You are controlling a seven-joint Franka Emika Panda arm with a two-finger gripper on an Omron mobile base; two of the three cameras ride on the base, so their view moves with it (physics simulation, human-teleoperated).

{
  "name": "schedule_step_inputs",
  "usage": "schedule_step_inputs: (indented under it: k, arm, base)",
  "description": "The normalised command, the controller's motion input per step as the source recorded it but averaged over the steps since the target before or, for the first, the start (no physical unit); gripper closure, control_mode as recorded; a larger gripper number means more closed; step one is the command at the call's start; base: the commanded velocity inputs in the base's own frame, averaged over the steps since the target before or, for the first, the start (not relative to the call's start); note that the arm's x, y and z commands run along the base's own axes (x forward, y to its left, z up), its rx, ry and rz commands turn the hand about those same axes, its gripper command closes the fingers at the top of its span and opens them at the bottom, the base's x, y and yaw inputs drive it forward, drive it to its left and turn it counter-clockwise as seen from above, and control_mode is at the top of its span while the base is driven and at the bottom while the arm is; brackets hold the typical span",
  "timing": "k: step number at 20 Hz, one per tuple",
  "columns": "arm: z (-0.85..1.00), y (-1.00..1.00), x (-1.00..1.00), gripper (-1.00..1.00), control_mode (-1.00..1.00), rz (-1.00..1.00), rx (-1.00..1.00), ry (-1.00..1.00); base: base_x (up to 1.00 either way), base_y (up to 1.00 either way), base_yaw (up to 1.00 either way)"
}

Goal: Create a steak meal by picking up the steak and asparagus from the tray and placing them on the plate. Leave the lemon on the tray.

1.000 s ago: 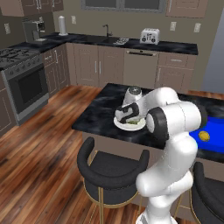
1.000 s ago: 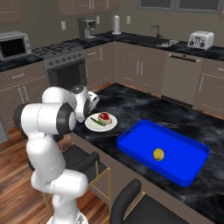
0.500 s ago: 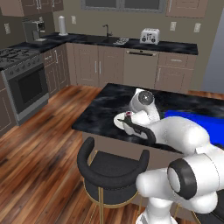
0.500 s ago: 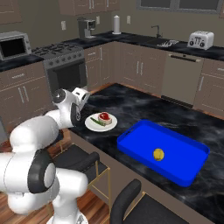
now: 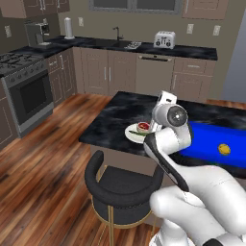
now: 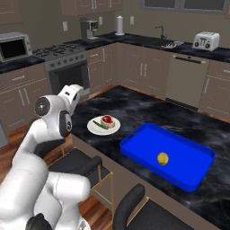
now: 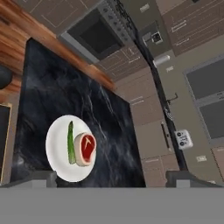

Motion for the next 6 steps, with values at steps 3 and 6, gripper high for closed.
schedule_step_inputs:
  k: [3,6]
  arm:
    - [0.94,0.00,-0.38,-1.00,-1.00,0.00,-0.04,0.00]
    - [0.13,-0.16,-0.20,-1.00,-1.00,0.01,0.01,-0.04]
  base:
    - [0.00,0.00,0.00]
    - [0.00,0.00,0.00]
